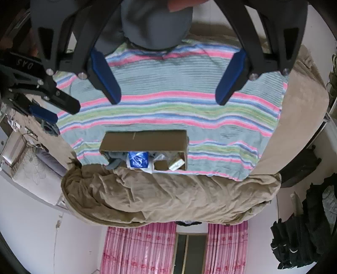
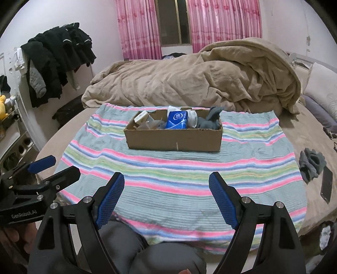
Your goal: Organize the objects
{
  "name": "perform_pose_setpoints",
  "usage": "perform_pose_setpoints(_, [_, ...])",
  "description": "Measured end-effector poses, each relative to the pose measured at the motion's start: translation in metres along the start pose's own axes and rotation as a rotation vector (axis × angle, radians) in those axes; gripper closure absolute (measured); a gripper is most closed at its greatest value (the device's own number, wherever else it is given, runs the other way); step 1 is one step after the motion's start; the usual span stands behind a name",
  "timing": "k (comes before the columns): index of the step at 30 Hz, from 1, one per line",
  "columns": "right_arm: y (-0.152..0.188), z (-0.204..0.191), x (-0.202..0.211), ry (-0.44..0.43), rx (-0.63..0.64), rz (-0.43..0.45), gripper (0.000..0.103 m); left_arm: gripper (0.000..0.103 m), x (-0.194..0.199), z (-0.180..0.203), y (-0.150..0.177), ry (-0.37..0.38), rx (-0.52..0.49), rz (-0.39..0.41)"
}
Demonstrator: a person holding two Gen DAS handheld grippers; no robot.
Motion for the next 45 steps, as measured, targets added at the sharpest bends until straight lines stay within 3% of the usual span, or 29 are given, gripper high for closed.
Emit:
perform_pose_setpoints(19, [0.015, 0.002, 0.037, -0.009, -0.022, 0.048, 0.018, 0.01, 0.045, 0.015, 0.013, -0.001, -0.026, 0.05])
perform_pose_setpoints(45, [0.014, 0.011, 0.04, 0.01, -0.034, 0.051, 0.018, 0.01, 0.041, 0.019, 0.008, 0.005, -0.029, 0.051])
Point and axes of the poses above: each gripper's, at about its wrist camera, not at the fingertips, and x roughly against the way its jaws point, z to its right, y to its underside, the point moved 5 cm from there along -x, roughly the way its jaws point, and after that the axes turned 6 degrees about -z, right-handed, at the moved point
